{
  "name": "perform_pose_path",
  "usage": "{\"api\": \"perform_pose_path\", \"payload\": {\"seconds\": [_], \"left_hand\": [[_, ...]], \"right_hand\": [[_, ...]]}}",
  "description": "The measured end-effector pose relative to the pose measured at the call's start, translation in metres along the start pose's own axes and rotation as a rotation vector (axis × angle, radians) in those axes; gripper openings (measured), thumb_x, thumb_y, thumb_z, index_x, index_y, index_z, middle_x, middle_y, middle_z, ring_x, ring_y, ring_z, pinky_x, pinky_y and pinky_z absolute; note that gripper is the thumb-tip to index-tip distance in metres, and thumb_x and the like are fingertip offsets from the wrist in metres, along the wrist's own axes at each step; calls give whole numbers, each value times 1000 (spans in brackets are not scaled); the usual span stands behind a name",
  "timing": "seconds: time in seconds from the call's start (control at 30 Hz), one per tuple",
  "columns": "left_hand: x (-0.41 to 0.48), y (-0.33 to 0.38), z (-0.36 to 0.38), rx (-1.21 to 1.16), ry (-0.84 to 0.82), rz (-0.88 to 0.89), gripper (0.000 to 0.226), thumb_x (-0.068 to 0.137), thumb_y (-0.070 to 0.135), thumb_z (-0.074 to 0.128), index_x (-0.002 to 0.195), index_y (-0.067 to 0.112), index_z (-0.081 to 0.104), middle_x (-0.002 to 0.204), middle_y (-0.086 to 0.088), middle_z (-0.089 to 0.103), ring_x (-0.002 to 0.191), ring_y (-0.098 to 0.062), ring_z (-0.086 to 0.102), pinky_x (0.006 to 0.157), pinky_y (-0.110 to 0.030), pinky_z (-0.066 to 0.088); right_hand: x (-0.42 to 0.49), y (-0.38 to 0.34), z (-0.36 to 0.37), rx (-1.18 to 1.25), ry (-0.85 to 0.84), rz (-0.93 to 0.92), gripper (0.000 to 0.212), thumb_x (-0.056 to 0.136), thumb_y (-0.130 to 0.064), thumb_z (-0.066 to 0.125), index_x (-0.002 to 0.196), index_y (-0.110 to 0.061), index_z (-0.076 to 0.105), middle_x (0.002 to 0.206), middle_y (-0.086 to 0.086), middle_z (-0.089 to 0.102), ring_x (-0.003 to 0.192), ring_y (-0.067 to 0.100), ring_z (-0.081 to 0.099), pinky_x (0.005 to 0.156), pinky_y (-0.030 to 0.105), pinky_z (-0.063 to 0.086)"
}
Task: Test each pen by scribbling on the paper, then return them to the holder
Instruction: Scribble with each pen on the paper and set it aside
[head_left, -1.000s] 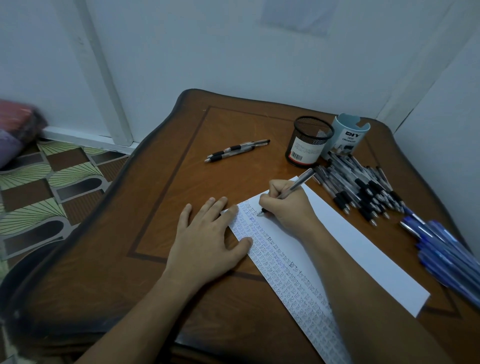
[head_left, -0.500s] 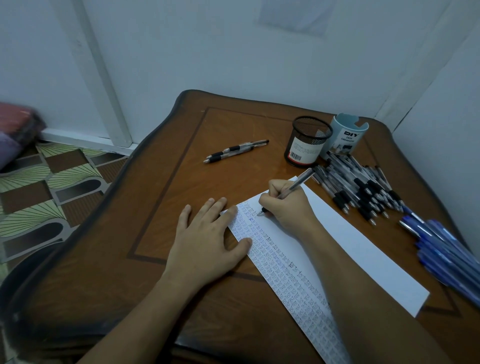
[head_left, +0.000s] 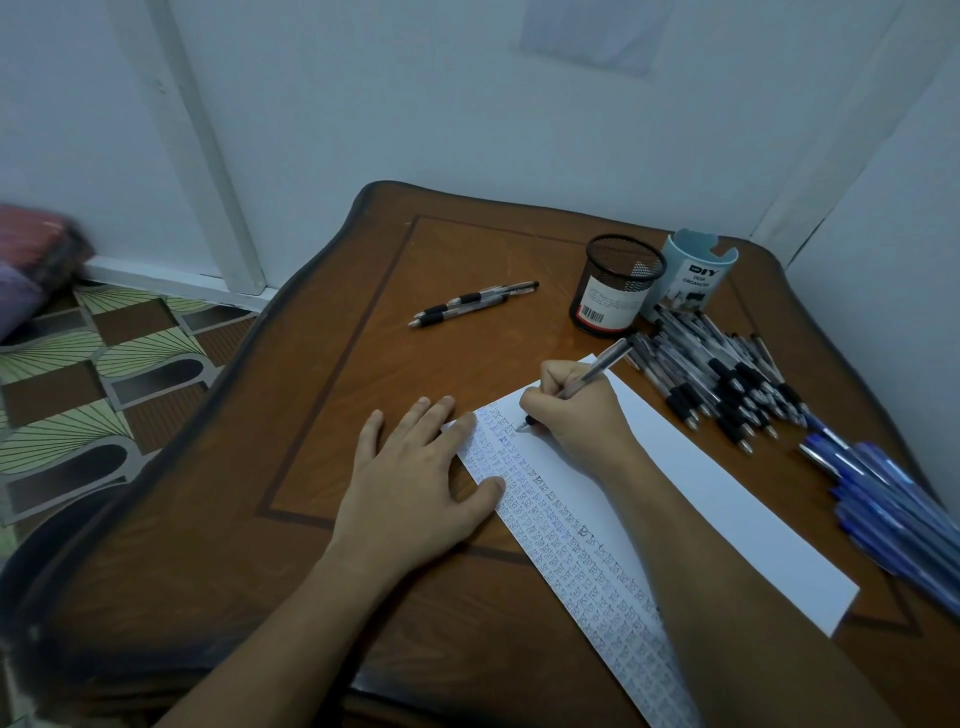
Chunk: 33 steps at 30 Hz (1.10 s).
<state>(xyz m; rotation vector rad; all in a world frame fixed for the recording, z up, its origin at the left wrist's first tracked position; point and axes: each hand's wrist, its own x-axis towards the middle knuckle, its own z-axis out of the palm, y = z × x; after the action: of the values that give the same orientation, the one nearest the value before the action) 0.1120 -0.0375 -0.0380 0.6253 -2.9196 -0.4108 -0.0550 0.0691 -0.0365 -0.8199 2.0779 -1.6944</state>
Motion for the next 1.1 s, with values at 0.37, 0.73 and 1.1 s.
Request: {"api": "perform_pose_path", "payload": {"seconds": [0.37, 0.73, 1.1], "left_hand": [[0, 0, 0, 1, -3, 6, 88, 73, 79, 9, 150, 40, 28, 162, 14, 15, 149, -6, 6, 121, -45, -2], [0, 2, -2, -8, -2, -3, 89, 71, 79, 9, 149, 40, 29, 162, 14, 16, 149, -5, 5, 120, -45, -2], [0, 2, -1, -6, -2, -3, 89, 72, 79, 9, 150, 40, 29, 162, 14, 16, 149, -5, 5, 120, -45, -3]], "right_hand": [[2, -2, -3, 16, 42, 20, 31, 82, 9, 57, 61, 0, 35, 59, 8, 30, 55, 22, 41, 48, 25, 44], [-2, 0, 4, 7, -18, 8, 37, 75, -9, 62, 57, -11, 29, 61, 10, 27, 63, 22, 35, 60, 36, 38], [0, -1, 2, -18, -21, 6, 43, 79, 1, 60, 54, -19, 32, 56, 3, 29, 51, 9, 41, 51, 29, 39]]}}
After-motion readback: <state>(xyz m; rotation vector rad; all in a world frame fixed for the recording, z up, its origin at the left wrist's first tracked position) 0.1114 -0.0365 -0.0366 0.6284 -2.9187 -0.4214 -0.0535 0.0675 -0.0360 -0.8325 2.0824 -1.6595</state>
